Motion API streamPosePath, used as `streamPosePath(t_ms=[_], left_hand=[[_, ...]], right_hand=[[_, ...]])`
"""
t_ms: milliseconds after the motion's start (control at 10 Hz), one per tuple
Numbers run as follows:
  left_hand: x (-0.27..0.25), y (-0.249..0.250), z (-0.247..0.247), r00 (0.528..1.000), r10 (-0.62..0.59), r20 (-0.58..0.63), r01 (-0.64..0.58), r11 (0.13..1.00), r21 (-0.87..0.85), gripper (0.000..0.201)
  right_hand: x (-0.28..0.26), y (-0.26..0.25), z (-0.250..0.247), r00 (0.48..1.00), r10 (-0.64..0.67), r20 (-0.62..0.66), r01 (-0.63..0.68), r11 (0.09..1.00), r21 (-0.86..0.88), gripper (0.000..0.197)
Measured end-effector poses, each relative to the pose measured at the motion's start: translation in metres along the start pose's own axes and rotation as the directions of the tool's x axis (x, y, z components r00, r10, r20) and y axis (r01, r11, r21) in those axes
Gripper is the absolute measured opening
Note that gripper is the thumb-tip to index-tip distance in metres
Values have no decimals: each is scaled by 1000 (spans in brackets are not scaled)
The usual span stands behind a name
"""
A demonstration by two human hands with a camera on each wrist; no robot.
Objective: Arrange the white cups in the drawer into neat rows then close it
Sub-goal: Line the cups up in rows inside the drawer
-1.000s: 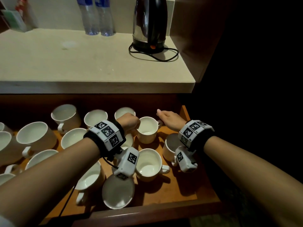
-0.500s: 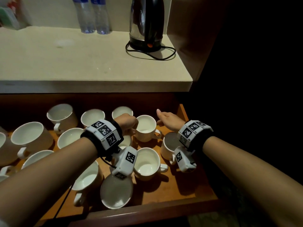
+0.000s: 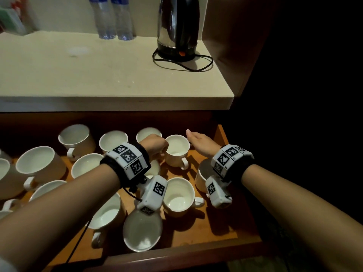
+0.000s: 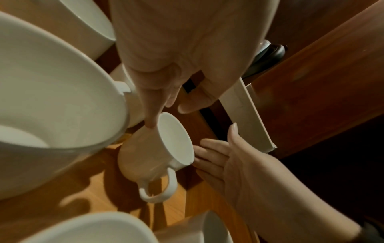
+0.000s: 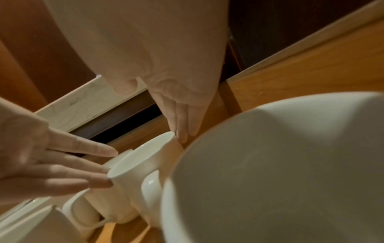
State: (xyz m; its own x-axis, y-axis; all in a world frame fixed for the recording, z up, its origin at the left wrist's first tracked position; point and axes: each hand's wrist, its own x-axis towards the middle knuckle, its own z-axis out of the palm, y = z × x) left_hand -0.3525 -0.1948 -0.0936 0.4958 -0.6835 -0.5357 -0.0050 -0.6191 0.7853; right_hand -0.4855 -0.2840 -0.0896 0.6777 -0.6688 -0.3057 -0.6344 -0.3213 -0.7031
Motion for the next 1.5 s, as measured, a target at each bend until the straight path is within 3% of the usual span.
streamPosePath(t_ms=[500, 700, 900, 1000, 1200, 1400, 1500], left_hand=[[-3, 7, -5, 1000, -1, -23, 3, 999, 47, 18], [-30, 27, 5, 990, 128, -62, -123, 990, 72, 26], [-55, 40, 36, 977, 77, 200, -115, 977, 182, 19], [-59, 34, 51, 971, 47, 235, -106, 963, 248, 21], [-65, 27, 64, 960, -3, 281, -82, 953, 291, 21], [-63, 24, 62, 959, -39, 280, -58, 943, 328, 15], [-62, 24, 50, 971, -27, 238, -47, 954, 297, 19]], right_hand=[[2, 9, -3, 999, 34, -20, -32, 995, 98, 66], [-5, 10, -24, 991, 89, -99, -75, 987, 144, 65], [-33, 28, -45, 990, 81, -119, -93, 990, -104, 59], [-43, 37, -49, 986, 105, -126, -138, 946, -294, 60], [-53, 40, -45, 979, 200, -29, -191, 865, -465, 61], [-55, 45, -38, 970, 235, -57, -236, 872, -428, 54], [-59, 37, -34, 979, 152, -132, -183, 947, -263, 44]])
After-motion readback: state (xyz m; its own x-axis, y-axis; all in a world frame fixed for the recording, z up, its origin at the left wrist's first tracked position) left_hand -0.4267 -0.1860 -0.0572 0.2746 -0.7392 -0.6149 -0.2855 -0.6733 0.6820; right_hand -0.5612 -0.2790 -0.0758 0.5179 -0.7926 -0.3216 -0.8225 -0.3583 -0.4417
